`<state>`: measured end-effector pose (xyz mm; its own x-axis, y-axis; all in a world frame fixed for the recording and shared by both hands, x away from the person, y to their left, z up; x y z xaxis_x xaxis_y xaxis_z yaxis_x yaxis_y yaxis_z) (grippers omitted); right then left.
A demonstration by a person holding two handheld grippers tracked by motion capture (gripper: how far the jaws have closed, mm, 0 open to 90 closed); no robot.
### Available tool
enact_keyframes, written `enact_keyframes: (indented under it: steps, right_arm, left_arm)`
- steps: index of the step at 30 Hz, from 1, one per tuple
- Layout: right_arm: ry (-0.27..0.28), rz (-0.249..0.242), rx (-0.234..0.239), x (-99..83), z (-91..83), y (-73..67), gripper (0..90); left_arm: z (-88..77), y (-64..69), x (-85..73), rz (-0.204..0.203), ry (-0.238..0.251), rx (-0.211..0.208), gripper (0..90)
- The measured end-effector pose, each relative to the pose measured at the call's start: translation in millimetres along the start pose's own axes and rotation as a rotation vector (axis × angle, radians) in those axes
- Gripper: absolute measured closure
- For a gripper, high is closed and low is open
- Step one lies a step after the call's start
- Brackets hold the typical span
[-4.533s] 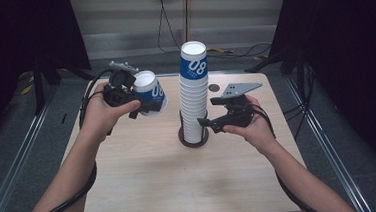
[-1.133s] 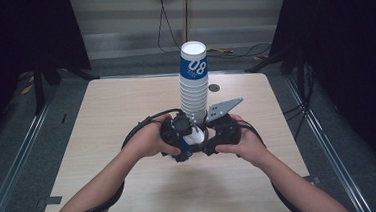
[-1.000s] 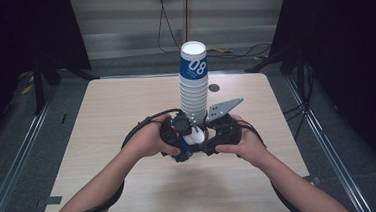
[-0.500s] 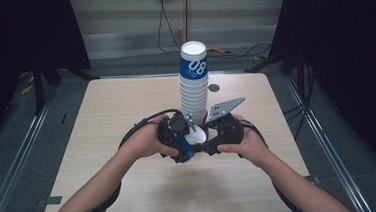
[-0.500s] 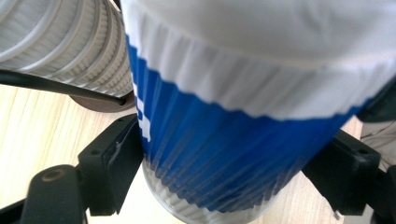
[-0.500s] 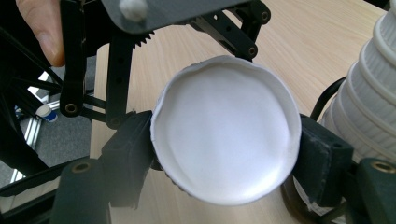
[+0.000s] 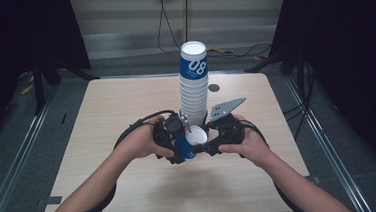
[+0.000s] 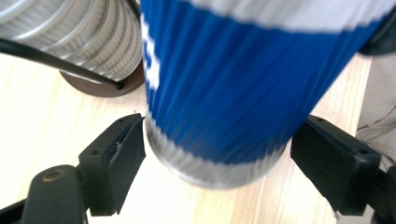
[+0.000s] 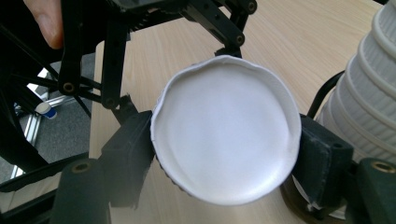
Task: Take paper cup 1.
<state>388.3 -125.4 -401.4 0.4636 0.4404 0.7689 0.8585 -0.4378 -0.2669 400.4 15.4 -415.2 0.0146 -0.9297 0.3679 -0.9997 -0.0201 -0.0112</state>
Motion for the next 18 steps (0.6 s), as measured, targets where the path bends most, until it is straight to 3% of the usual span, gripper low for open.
enact_keyframes:
  steps: [1, 3, 4, 7, 10, 11, 13, 18]
  right_arm:
    - [-0.002, 0.001, -0.001, -0.7, -0.3, 0.5, 27.7]
    - [-0.004, 0.004, -0.006, -2.6, -1.3, 2.1, 27.7]
    - [-0.004, 0.004, -0.006, -3.4, -1.8, 2.8, 27.7]
    - [-0.006, 0.011, -0.016, -6.0, -3.7, 5.0, 27.7]
    - [0.008, 0.020, -0.020, -7.5, -6.7, 7.7, 27.7]
    - [0.011, 0.025, -0.021, -8.0, -7.8, 8.2, 27.7]
    - [0.012, 0.029, -0.026, -9.5, -10.3, 9.9, 27.7]
    - [0.030, 0.046, -0.024, -11.9, -15.5, 12.5, 27.7]
  left_arm:
    - [-0.8, -1.3, -0.6, 0.018, -0.004, 0.000, 17.8]
    - [-1.0, 0.5, -1.9, -0.012, 0.010, -0.002, 17.9]
    - [-2.2, -0.8, -2.5, 0.010, 0.005, -0.002, 17.9]
    - [-3.6, 1.0, -4.3, -0.022, 0.028, -0.002, 18.1]
    - [-4.7, -0.7, -8.4, -0.023, 0.060, -0.002, 18.0]
    - [-3.8, 0.1, -10.3, -0.053, 0.083, 0.010, 17.9]
    - [-2.9, -0.3, -13.8, -0.052, 0.096, 0.013, 17.7]
    - [0.5, -0.3, -21.7, -0.088, 0.186, 0.029, 17.6]
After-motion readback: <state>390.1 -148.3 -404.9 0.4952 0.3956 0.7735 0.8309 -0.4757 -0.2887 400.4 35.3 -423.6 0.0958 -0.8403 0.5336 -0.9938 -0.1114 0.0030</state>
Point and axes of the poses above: each handheld gripper's, and its own axes: z roughly forward along the jaws, x roughly out of its top, y roughly to its right, the point moved 5 cm from there along z, roughly forward along the jaws, and after that the axes turned 9 degrees about z, right-handed, at the moved point
